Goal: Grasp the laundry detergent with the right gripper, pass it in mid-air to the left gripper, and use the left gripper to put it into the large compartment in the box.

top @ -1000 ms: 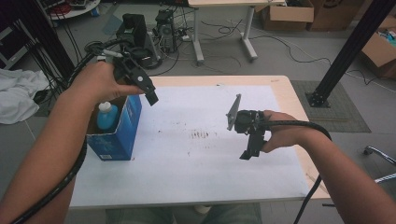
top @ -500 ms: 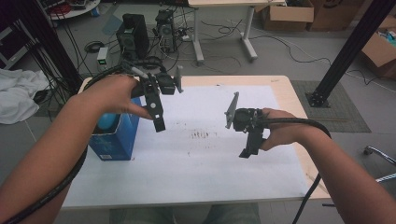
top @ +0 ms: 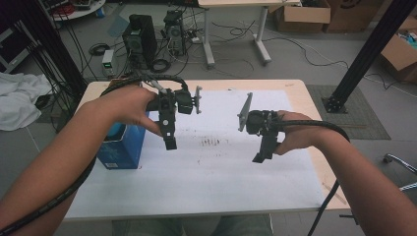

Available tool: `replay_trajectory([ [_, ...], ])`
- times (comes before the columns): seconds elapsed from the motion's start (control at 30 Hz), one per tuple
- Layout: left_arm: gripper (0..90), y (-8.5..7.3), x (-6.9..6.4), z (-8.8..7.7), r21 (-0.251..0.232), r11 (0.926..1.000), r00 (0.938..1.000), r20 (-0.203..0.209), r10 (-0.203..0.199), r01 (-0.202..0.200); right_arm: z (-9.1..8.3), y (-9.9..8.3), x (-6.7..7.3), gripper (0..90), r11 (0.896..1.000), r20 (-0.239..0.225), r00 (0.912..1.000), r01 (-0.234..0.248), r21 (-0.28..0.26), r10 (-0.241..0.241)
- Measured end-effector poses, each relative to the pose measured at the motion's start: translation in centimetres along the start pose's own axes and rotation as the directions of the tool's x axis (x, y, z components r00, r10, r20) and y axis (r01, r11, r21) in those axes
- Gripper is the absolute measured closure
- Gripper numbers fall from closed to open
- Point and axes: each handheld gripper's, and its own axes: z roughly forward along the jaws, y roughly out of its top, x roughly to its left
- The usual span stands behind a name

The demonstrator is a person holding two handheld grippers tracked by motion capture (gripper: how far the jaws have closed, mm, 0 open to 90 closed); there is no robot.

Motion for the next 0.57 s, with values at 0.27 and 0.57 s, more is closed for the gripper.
replay_trajectory([
  [0.27, 0.1, -0.37, 0.27, 0.12, -0.003, 1.0000, 1.0000, 0.001, 0.002, -0.002, 0.11, 0.24, -0.27, 0.0, 1.000, -0.005, 1.0000, 0.005, 0.006, -0.005],
  [0.57, 0.1, -0.21, 0.08, -0.05, -0.009, 0.9999, 0.9999, 0.000, 0.014, -0.014, -0.10, 0.46, -0.19, 0.0, 1.000, -0.003, 1.0000, 0.008, 0.011, -0.008],
])
